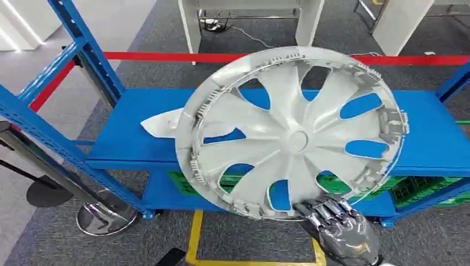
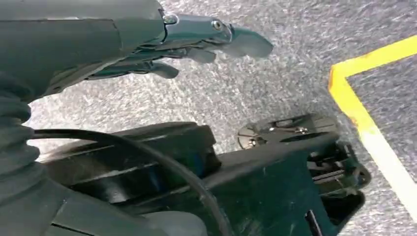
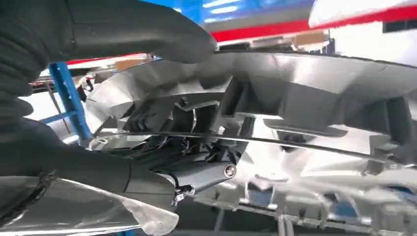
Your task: Take the parts from the cabinet and place them on the table.
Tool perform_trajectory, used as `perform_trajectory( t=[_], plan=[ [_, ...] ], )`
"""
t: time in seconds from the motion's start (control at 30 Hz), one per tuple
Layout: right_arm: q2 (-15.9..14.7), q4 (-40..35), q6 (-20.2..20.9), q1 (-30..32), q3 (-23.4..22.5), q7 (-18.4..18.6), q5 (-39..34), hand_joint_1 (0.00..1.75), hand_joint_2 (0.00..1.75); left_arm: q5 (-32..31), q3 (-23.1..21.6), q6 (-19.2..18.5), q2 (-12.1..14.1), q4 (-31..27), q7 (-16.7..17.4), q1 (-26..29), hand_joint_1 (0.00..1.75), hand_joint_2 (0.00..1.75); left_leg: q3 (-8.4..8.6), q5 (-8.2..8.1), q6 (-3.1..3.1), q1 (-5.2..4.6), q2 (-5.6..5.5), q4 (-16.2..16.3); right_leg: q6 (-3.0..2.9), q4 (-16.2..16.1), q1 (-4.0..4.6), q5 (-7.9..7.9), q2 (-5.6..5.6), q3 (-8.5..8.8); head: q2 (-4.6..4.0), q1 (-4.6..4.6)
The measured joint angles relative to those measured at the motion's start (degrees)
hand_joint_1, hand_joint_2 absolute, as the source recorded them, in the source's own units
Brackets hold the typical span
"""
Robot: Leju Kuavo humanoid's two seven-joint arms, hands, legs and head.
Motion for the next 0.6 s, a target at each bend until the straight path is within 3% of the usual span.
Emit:
perform_trajectory(
  t=[0.03, 0.07, 0.1, 0.17, 0.2, 0.23, 0.27, 0.3, 0.37, 0.4, 0.43, 0.5, 0.53, 0.57, 0.6],
  plan=[
    [0.37, -0.07, -0.07, 0.04, 0.0, -0.4, -0.69, 1.75, 1.75, 0.44, 0.17, 0.04, 0.06, 0.0, -0.09, 0.08, 0.0, 1.75, -0.04, 0.29, -0.32, 0.08, -0.02, -0.1, -0.52, 0.03, 0.07, 0.26, -0.02, -0.17, 0.0, 0.04],
    [0.51, -0.04, -0.11, -0.16, 0.31, -0.22, -1.98, 1.75, 1.75, 0.99, 0.35, 0.02, 0.15, 0.0, -0.55, 0.19, 0.0, 1.75, -0.28, -0.08, -0.66, 0.29, -0.12, 0.29, -1.49, -0.19, -0.25, 0.95, -0.39, -0.76, 0.0, 0.13],
    [0.53, 0.09, -0.11, -0.46, 1.05, 0.15, -3.55, 1.75, 1.75, 1.8, 0.72, -0.15, 0.31, 0.0, -1.36, 0.17, 0.0, 1.75, -0.84, -2.97, -1.05, 0.33, -0.18, 1.66, -2.07, -0.18, -0.2, 1.48, -0.45, -1.32, 0.0, -0.07],
    [0.7, 0.17, -0.13, -0.99, 2.82, 1.24, -6.39, 1.75, 1.75, 3.74, 1.8, -0.94, 0.61, 0.0, -3.33, 0.06, 0.0, 1.75, -2.74, -10.55, -1.58, 0.42, -0.2, 9.56, -2.53, -0.13, -0.12, 2.74, -0.46, -2.23, 0.0, -0.2],
    [0.9, 0.26, -0.13, -1.26, 3.54, 1.86, -7.0, 1.75, 1.75, 4.14, 2.19, -1.09, 0.83, 0.0, -3.56, -0.01, 0.0, 1.75, -3.45, -13.14, -1.68, 0.45, -0.2, 13.89, -2.58, -0.03, -0.06, 3.49, -0.47, -3.11, 0.0, -0.2],
    [0.96, 0.33, -0.13, -1.48, 4.15, 2.37, -7.22, 1.75, 1.75, 4.5, 2.62, -1.14, 1.07, 0.0, -3.56, -0.04, 0.0, 1.75, -3.56, -13.85, -1.69, 0.45, -0.2, 16.87, -2.55, 0.06, -0.01, 4.14, -0.46, -4.02, 0.0, -0.2],
    [0.96, 0.33, -0.13, -1.53, 4.74, 3.01, -7.3, 1.75, 1.75, 4.57, 2.99, -1.25, 1.29, 0.0, -3.37, -0.03, 0.0, 1.75, -2.77, -12.94, -1.6, 0.44, -0.2, 17.5, -2.49, 0.2, 0.03, 4.73, -0.46, -4.97, 0.0, -0.22],
    [0.96, 0.33, -0.13, -1.52, 5.05, 3.27, -7.32, 1.75, 1.75, 4.66, 3.19, -1.31, 1.46, 0.0, -3.08, -0.01, 0.0, 1.75, -0.9, -11.24, -1.46, 0.44, -0.2, 15.9, -2.4, 0.35, 0.04, 5.19, -0.46, -5.76, 0.0, -0.2],
    [0.96, 0.33, -0.13, -1.52, 5.62, 3.34, -7.35, 1.75, 1.75, 4.72, 3.59, -1.4, 1.79, 0.0, -3.0, -0.03, 0.0, 1.75, 5.82, -7.8, -0.83, 0.42, -0.26, 6.36, -2.11, 0.65, 0.11, 6.1, -0.4, -7.08, 0.0, -0.22],
    [0.96, 0.33, -0.13, -1.52, 5.9, 3.36, -7.32, 1.75, 1.75, 4.79, 3.8, -1.4, 1.99, 0.0, -3.0, -0.14, 0.0, 1.75, 9.22, -8.49, -0.33, 0.33, -0.42, 1.05, -1.87, 0.74, 0.11, 6.5, -0.4, -7.4, 0.0, -0.22],
    [0.96, 0.33, -0.13, -1.56, 6.08, 3.36, -7.32, 1.75, 1.75, 4.81, 4.0, -1.42, 2.05, 0.0, -3.0, -0.27, 0.0, 1.75, 10.84, -9.33, -0.21, 0.15, -0.44, -1.95, -1.44, 0.88, 0.37, 6.94, -0.36, -7.74, 0.0, -0.17],
    [0.96, 0.33, -0.13, -1.65, 6.43, 3.34, -7.32, 1.75, 1.75, 4.94, 4.22, -1.46, 2.08, 0.0, -3.0, -0.36, 0.0, 1.75, 10.1, -9.06, 0.02, -0.07, -0.46, -1.91, -0.71, 0.51, 0.15, 8.03, -0.45, -7.94, 0.0, -0.24],
    [0.96, 0.33, -0.13, -1.68, 6.62, 3.32, -7.28, 1.75, 1.75, 4.96, 4.37, -1.46, 2.16, 0.0, -2.97, -0.29, 0.0, 1.75, 9.92, -8.69, 0.34, -0.18, -0.45, -1.84, -0.37, 0.21, 0.1, 8.57, -0.43, -7.88, 0.0, -0.13],
    [0.92, 0.33, -0.15, -1.64, 6.75, 3.27, -7.32, 1.75, 1.75, 4.99, 4.44, -1.47, 2.19, 0.0, -2.97, -0.23, 0.0, 1.75, 9.47, -7.58, 0.9, 0.29, -0.24, -2.57, -0.02, 0.22, 0.22, 8.6, -0.33, -8.22, 0.0, -0.15],
    [0.9, 0.31, -0.15, -1.59, 6.75, 3.23, -7.46, 1.75, 1.75, 5.05, 4.48, -1.42, 2.19, 0.0, -2.84, -0.4, 0.0, 1.75, 8.86, -6.89, 1.31, 0.36, 0.03, -2.58, 0.05, 0.94, 0.12, 6.68, -0.25, -8.89, 0.0, -0.02]
  ],
)
